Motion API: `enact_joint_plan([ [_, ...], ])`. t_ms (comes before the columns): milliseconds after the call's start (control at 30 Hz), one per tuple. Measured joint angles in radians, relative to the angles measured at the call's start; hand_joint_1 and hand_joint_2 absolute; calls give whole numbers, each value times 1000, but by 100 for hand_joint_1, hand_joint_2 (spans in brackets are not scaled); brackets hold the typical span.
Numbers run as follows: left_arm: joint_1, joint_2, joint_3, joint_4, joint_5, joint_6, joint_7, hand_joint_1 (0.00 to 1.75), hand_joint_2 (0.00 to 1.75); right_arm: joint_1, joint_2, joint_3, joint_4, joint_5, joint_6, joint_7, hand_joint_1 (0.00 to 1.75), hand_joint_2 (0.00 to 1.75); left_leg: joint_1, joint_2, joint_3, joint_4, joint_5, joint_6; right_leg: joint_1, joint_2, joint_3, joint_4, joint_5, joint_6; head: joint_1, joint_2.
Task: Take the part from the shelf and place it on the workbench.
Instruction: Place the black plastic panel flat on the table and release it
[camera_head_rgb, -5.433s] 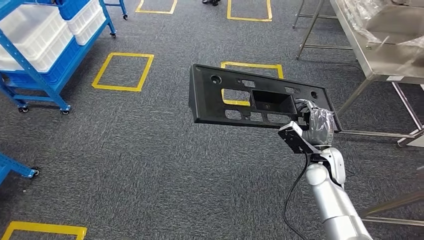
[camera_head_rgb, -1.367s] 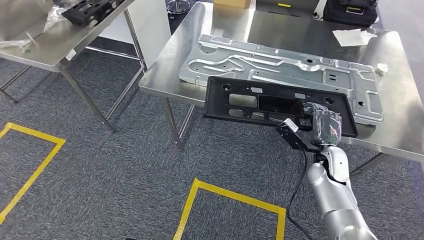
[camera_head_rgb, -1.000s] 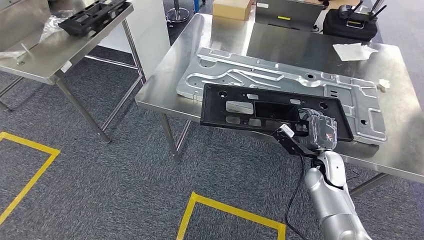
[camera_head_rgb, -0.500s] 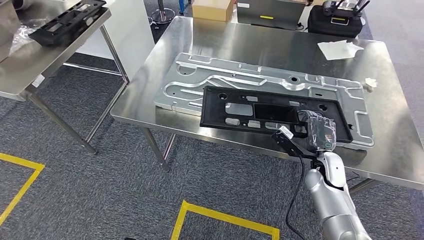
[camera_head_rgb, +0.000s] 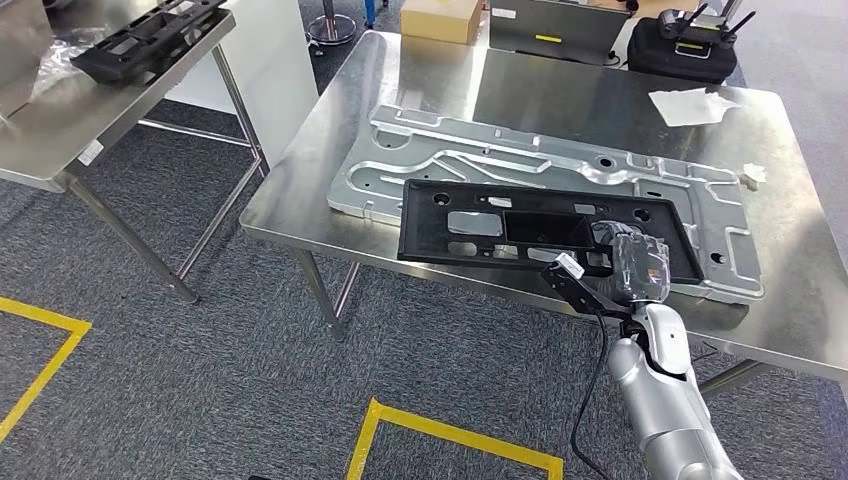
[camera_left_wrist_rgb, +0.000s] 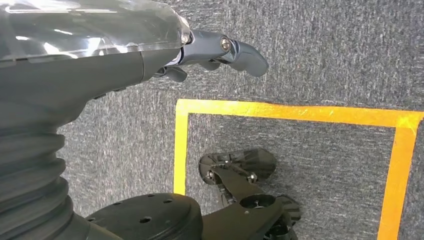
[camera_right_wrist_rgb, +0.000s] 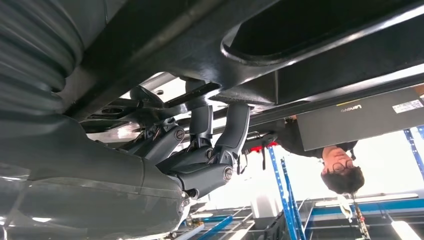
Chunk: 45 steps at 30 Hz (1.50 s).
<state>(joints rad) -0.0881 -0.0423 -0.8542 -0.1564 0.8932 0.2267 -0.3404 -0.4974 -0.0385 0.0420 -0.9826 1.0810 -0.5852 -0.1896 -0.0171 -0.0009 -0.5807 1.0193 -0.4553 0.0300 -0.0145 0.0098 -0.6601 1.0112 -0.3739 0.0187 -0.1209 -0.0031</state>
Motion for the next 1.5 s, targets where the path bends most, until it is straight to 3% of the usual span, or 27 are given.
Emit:
enact_joint_plan([
  [133, 0, 0, -1, 0, -2, 0, 3, 0, 175, 0, 0, 1, -2, 2, 6, 1, 175, 175, 2, 1, 8, -11, 1, 20, -1, -1, -3, 24, 2, 17, 0, 0],
  [200, -1, -1, -1, 0, 1, 0, 7, 0, 175, -4, 0, 2, -2, 3, 10, 0, 175, 175, 5, 2, 19, -13, 1, 26, -2, -4, -31, 86, -42, 20, 0, 0],
  [267, -1, -1, -1, 0, 4, 0, 9, 0, 175, -7, 0, 3, -1, 4, 12, 1, 175, 175, 5, 2, 21, -12, -1, 27, -2, -5, -90, 210, -107, 23, 0, 0],
  [300, 0, -1, -1, 0, 6, 0, 10, 0, 175, -8, 0, 3, 0, 6, 13, 1, 175, 175, 5, 2, 23, -12, -4, 27, -2, -6, -118, 263, -128, 25, 0, 0],
  [333, 1, -1, -1, 0, 7, 0, 12, 0, 175, -8, 0, 3, 2, 8, 14, 2, 175, 175, 5, 1, 26, -12, -7, 26, -3, -6, -130, 284, -130, 25, 0, 0],
  [367, 1, -2, -1, 0, 7, 0, 13, 0, 175, -8, 0, 3, 3, 10, 14, 2, 175, 175, 5, 0, 31, -11, -12, 23, -4, -7, -123, 267, -113, 25, 0, 0],
  [433, 1, -3, -1, 0, 7, 0, 14, 0, 175, -10, 0, 4, 4, 12, 14, 4, 175, 175, 6, -2, 47, -12, -27, 16, -4, -10, -60, 140, -45, 18, 0, 0],
  [467, 1, -3, -1, 0, 7, 0, 15, 0, 175, -12, 0, 4, 5, 13, 15, 6, 175, 175, 5, -2, 54, -12, -34, 11, -1, -12, -29, 75, -28, 13, 0, 0],
  [533, 0, -4, -1, 0, 8, 0, 15, 0, 175, -15, 0, 5, 5, 17, 17, 12, 175, 175, 5, -1, 63, -17, -43, -1, 7, -15, 2, 13, -26, -3, 0, 0],
  [633, 0, -4, -1, 0, 8, 3, 15, 0, 175, -14, 1, 7, 4, 21, 21, 22, 175, 175, 5, 0, 70, 1, -42, -16, 7, -14, 22, 3, -29, -24, 0, 0],
  [700, -2, -4, -2, 0, 8, 5, 15, 0, 175, -14, 1, 8, 0, 23, 23, 24, 175, 175, 7, -1, 22, 87, -45, -26, 3, -14, 41, -3, -38, -36, 0, 0],
  [767, -1, -4, -4, 0, 8, 7, 15, 0, 175, -15, 1, 10, -2, 27, 26, 26, 175, 175, 13, -1, -61, 212, -84, -36, 3, -13, 57, -5, -52, -44, 0, 0],
  [833, 1, -4, -7, 0, 8, 9, 15, 0, 175, -10, 1, 11, -2, 30, 28, 27, 175, 175, 18, -1, -123, 274, -122, -42, 3, -10, 75, -5, -68, -46, 0, 0],
  [867, 2, -4, -9, 0, 8, 12, 15, 0, 175, -7, 1, 11, -2, 30, 29, 28, 175, 175, 19, -1, -132, 260, -111, -42, 3, -8, 86, -4, -76, -45, 0, 0],
  [900, 2, -4, -10, 0, 9, 15, 15, 0, 175, -5, 1, 12, -3, 31, 30, 28, 175, 175, 20, -1, -126, 213, -76, -40, 4, -6, 99, -4, -84, -44, 0, 0],
  [967, 2, -4, -11, 0, 13, 22, 14, 0, 175, -3, 1, 12, -4, 31, 31, 29, 175, 175, 17, -1, -90, 78, 24, -32, 5, -4, 120, -3, -100, -40, 0, 0],
  [1033, 1, -4, -12, 1, 16, 25, 13, 0, 175, -2, 2, 12, -5, 32, 32, 30, 175, 175, 12, -2, -67, 0, 71, -24, 7, -3, 128, -2, -113, -30, 0, 0],
  [1167, 1, -5, -13, 2, 19, 25, 9, 0, 175, 2, 2, 14, -5, 33, 38, 30, 175, 175, 12, -3, -62, -12, 83, -27, 10, -3, 130, -1, -123, -27, 0, 0],
  [1500, -1, -6, -17, 2, 17, 16, -16, 0, 175, 0, 0, 17, -4, 29, 37, 19, 175, 175, 9, -8, -62, -11, 75, -14, 7, -8, 137, -16, -125, -16, 0, 0],
])
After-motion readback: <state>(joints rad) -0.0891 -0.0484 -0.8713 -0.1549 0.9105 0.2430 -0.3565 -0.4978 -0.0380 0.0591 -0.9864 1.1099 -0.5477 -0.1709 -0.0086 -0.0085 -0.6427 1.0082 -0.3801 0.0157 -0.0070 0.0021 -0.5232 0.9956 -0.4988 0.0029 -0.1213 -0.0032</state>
